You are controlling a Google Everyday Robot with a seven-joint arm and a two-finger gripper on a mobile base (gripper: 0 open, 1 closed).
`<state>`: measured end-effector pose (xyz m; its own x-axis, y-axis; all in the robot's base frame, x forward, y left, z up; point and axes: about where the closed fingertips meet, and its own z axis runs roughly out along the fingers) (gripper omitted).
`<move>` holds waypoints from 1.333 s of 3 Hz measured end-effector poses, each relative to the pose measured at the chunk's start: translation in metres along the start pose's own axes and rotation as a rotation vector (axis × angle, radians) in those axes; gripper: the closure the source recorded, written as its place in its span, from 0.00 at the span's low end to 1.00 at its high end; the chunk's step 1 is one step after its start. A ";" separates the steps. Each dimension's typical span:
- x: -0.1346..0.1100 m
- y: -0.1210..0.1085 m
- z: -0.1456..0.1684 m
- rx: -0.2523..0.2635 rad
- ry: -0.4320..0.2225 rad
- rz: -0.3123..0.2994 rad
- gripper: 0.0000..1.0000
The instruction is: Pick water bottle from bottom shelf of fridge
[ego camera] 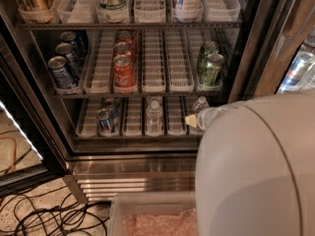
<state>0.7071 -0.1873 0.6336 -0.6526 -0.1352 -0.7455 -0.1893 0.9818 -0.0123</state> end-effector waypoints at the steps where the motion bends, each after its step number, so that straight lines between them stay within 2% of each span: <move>1: -0.006 -0.001 0.005 0.007 -0.013 0.006 0.26; 2: -0.010 -0.001 0.006 0.014 -0.021 0.013 0.29; 4: -0.017 -0.003 0.010 0.034 -0.038 0.030 0.25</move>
Offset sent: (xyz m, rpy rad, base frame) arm 0.0443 -0.0467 -0.0033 -0.0124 -0.0820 -0.1305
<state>0.7261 -0.1865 0.6396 -0.6295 -0.1011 -0.7704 -0.1448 0.9894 -0.0115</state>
